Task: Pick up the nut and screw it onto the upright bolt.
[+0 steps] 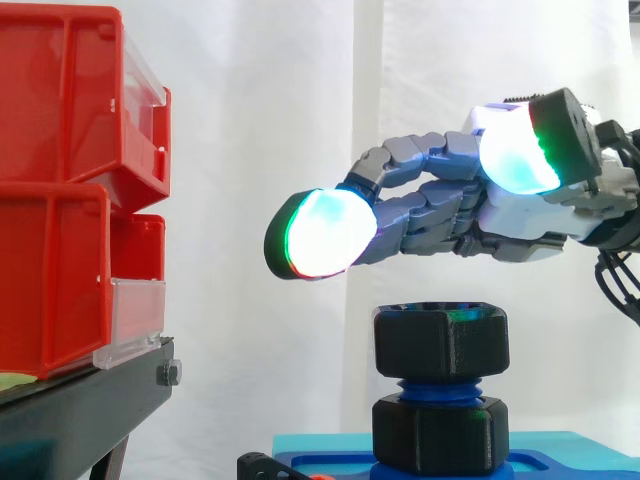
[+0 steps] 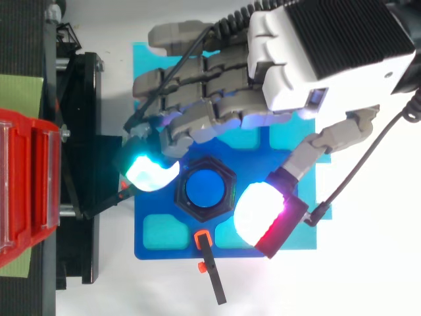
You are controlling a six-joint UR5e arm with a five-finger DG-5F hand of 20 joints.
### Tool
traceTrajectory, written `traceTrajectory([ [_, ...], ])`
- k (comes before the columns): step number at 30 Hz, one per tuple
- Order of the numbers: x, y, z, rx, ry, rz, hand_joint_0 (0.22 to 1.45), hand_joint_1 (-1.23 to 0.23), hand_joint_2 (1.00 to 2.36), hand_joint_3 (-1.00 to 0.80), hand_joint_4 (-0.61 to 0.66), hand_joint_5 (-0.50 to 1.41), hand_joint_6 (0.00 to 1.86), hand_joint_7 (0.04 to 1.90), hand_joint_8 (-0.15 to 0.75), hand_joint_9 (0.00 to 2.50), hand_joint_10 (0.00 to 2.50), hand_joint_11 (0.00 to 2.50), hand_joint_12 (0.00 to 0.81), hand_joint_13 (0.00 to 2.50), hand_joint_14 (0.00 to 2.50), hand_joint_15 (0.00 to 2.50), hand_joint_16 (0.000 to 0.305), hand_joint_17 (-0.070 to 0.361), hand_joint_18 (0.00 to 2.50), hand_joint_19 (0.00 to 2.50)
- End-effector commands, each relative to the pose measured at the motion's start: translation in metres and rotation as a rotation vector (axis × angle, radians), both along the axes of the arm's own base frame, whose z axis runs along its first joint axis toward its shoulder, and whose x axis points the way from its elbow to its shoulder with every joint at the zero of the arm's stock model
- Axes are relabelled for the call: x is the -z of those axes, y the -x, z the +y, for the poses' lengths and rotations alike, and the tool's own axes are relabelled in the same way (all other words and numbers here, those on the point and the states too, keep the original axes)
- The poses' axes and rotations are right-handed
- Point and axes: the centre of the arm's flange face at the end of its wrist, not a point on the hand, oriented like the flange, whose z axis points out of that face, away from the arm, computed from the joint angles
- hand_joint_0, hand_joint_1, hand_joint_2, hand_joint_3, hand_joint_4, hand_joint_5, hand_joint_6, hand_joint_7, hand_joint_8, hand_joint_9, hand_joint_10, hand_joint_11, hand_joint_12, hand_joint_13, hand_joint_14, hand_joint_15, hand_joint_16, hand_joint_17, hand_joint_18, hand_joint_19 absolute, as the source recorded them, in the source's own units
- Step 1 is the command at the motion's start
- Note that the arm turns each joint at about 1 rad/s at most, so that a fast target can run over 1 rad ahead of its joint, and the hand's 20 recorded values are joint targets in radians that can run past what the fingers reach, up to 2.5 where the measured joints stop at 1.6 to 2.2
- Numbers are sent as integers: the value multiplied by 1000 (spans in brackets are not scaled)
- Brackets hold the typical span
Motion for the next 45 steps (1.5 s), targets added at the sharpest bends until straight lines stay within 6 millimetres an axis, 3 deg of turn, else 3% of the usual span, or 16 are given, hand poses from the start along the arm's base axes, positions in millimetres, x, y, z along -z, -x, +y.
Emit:
traceTrajectory([
  [1,0,1,4,-5,1,9,452,-257,1000,-500,60,-215,501,564,184,309,0,0,308,208,0,0,35,79,0,0],
  [23,2,0,7,-7,14,10,451,-259,1000,-500,67,-213,501,576,189,291,0,0,315,201,0,0,36,81,0,0],
  [28,14,-2,5,-4,12,22,451,-260,1000,-500,69,-212,501,585,190,291,0,0,317,202,0,0,36,81,0,0],
  [37,18,-4,6,-6,9,20,453,-259,1000,-500,95,-201,501,629,206,309,0,0,315,229,0,0,35,79,0,0],
  [45,20,-3,4,-2,11,26,466,-266,1000,-500,174,-153,503,891,233,382,0,0,289,327,0,0,28,63,0,0],
])
